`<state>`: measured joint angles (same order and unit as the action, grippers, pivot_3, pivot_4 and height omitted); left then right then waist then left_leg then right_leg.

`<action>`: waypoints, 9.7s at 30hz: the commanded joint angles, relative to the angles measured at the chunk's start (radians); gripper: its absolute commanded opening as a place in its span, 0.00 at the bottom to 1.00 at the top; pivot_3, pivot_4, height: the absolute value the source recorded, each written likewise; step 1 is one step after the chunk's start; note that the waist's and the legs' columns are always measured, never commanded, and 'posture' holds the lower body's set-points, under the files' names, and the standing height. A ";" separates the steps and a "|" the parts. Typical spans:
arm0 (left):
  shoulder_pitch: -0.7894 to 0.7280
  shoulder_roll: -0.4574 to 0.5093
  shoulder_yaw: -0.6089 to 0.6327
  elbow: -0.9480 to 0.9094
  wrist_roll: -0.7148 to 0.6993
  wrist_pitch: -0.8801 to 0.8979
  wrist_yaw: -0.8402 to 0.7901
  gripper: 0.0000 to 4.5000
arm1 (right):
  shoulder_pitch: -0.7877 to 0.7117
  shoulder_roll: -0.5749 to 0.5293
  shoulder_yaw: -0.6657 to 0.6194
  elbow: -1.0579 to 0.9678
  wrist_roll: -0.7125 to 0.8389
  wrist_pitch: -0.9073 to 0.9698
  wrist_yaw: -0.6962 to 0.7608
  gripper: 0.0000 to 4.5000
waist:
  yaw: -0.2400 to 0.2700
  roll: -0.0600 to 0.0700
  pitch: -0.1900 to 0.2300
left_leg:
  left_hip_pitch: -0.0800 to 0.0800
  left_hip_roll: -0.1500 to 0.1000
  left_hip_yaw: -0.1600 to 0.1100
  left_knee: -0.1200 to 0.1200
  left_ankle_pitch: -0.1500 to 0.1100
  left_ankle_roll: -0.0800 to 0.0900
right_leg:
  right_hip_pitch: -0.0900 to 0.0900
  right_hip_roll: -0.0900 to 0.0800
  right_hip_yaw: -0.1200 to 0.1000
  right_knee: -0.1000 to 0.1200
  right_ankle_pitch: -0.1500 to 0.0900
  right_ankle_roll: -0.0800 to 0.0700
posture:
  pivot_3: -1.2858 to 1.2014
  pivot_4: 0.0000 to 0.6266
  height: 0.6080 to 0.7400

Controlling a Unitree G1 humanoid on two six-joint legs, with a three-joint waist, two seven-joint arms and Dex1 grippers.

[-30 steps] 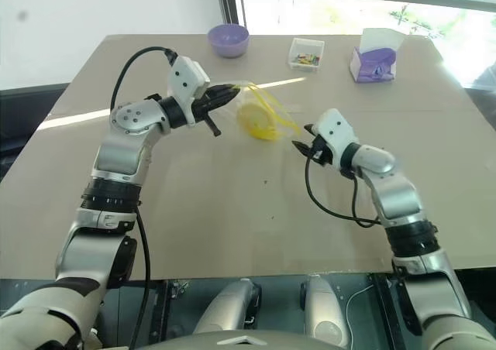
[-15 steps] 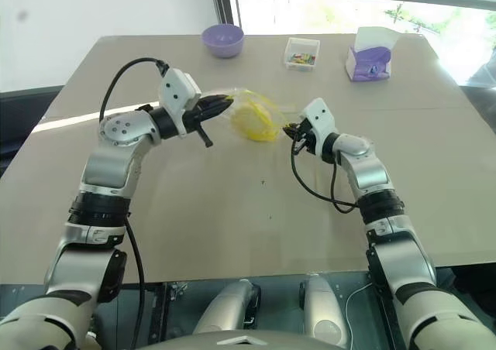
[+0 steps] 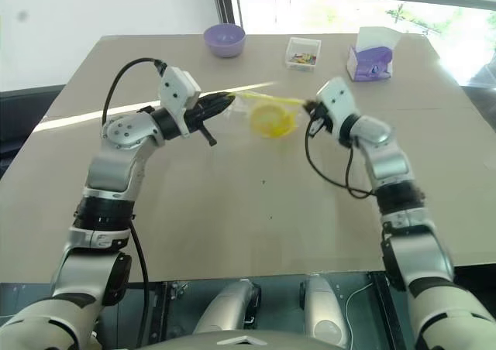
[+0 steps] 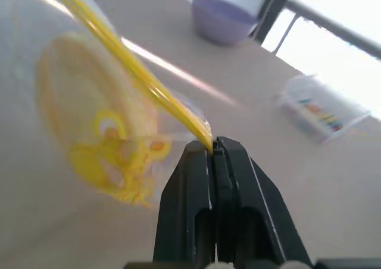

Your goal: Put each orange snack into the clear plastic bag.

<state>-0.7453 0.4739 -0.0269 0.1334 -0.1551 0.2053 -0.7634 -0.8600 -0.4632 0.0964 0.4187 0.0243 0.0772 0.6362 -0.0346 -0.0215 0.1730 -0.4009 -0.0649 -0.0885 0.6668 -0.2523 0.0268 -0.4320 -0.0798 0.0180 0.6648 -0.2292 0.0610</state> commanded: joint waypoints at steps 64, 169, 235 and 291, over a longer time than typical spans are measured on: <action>0.405 0.088 -0.108 -0.262 0.197 -0.367 0.038 0.00 | 0.297 0.055 0.328 -0.633 -0.277 0.012 0.069 0.13 | 0.020 0.000 -0.001 | 0.003 0.001 0.000 0.001 -0.001 0.002 | 0.004 0.000 0.000 -0.002 0.000 0.000 | 0.52 0.24 1.00; 0.358 0.167 -0.040 -0.035 0.190 -0.442 0.089 0.00 | 0.436 -0.340 0.132 -0.367 -0.298 -0.109 -0.017 0.08 | 0.022 0.000 -0.001 | 0.003 0.001 0.002 0.000 -0.001 0.002 | 0.004 0.000 0.001 -0.002 0.000 0.000 | 0.52 0.24 1.00; -0.229 -0.013 -0.018 0.344 0.153 -0.349 0.158 0.00 | -0.034 -0.170 0.075 -0.076 -0.396 -0.180 -0.289 0.01 | 0.015 -0.001 -0.001 | 0.001 -0.001 0.001 0.000 -0.001 0.002 | 0.004 0.000 0.000 -0.004 0.001 0.002 | 0.52 0.24 1.00; 0.829 0.420 0.448 -0.584 -0.502 0.406 -0.226 0.98 | 1.150 -0.381 -0.717 -0.998 0.445 0.411 0.372 1.00 | 0.029 0.003 0.001 | 0.018 0.005 0.002 0.001 -0.007 0.010 | 0.022 -0.003 0.001 -0.010 0.001 0.001 | 0.52 0.24 1.00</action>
<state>0.0826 0.8784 0.3918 -0.4132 -0.6334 0.6140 -0.9800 0.2883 -0.8309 -0.5869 -0.5468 0.4452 0.4892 1.0020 -0.0056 -0.0182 0.1738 -0.3834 -0.0596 -0.0862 0.6674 -0.2594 0.0370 -0.4099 -0.0826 0.0185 0.6543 -0.2291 0.0611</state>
